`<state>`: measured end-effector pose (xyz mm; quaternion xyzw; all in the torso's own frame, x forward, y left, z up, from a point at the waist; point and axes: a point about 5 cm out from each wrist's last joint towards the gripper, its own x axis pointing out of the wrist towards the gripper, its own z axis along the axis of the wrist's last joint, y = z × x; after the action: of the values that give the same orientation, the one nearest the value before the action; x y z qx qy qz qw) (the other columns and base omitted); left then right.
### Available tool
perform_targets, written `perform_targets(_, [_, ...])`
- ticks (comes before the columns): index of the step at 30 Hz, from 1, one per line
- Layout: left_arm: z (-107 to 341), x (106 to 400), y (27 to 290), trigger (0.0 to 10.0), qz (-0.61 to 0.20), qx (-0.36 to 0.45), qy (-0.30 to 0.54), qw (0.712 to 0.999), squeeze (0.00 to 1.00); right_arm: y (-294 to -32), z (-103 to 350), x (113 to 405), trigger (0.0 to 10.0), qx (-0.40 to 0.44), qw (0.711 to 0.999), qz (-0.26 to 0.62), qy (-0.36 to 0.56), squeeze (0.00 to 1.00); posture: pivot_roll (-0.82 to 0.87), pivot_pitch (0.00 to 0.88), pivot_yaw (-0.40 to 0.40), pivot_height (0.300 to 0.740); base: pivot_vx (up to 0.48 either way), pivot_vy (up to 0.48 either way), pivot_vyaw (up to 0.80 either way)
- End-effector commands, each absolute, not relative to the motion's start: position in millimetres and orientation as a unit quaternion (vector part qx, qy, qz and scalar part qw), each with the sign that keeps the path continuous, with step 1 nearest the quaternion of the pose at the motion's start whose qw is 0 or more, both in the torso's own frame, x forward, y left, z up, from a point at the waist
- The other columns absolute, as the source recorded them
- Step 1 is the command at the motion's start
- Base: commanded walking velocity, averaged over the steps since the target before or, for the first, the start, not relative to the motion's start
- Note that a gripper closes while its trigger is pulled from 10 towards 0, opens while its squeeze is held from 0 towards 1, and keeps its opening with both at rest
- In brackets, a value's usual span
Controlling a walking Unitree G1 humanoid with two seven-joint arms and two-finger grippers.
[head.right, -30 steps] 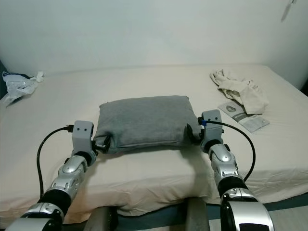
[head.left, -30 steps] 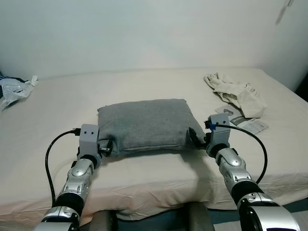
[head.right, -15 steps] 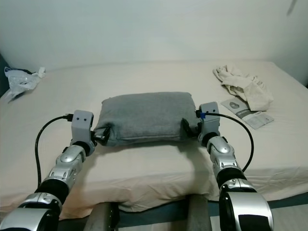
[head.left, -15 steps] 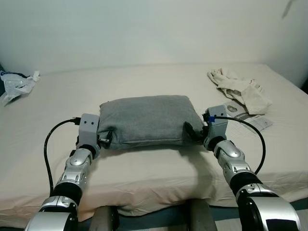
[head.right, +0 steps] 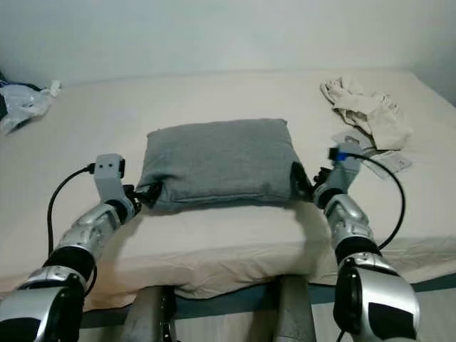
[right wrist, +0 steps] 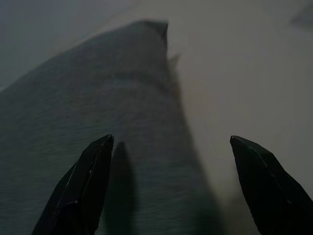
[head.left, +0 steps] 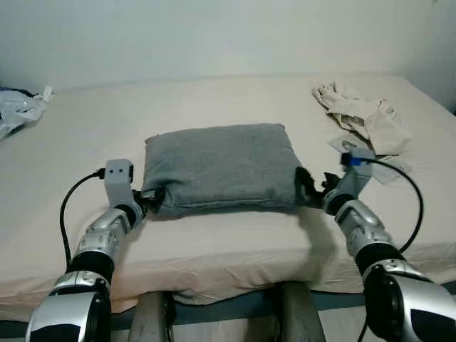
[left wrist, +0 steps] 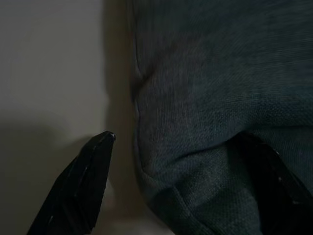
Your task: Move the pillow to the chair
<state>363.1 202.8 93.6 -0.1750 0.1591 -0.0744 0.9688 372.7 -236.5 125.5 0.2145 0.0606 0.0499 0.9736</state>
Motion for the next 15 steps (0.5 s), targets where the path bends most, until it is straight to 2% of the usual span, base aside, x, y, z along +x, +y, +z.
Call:
perform_targets(1, [85.6, 360.8, 194.3, 10.0, -0.090, -0.193, 0.185, 0.959, 0.00, -229.0, 118.9, 371.7, 10.0, 0.246, 0.963, 0.070, 0.081, 0.00, 0.06, 0.210, 0.002, 0.555, 0.000, 0.000, 0.00])
perform_targets(7, [92.5, 365.4, 176.5, 10.0, -0.127, -0.238, 0.174, 0.947, 0.00, -218.5, 120.0, 373.1, 10.0, 0.252, 0.958, 0.110, 0.083, 0.00, 0.06, 0.198, 0.004, 0.555, 0.000, 0.000, 0.00])
perform_targets(12, [96.8, 367.3, 163.0, 10.0, -0.159, -0.278, 0.176, 0.931, 0.00, -210.9, 118.2, 373.5, 10.0, 0.295, 0.942, 0.127, 0.097, 0.00, 0.07, 0.201, 0.006, 0.555, 0.000, 0.000, 0.00])
perform_targets(15, [98.2, 366.0, 145.8, 10.0, -0.208, -0.276, 0.182, 0.921, 0.00, -210.6, 108.9, 371.1, 10.0, 0.337, 0.929, 0.092, 0.125, 0.00, 0.09, 0.194, 0.004, 0.555, 0.000, 0.000, 0.00])
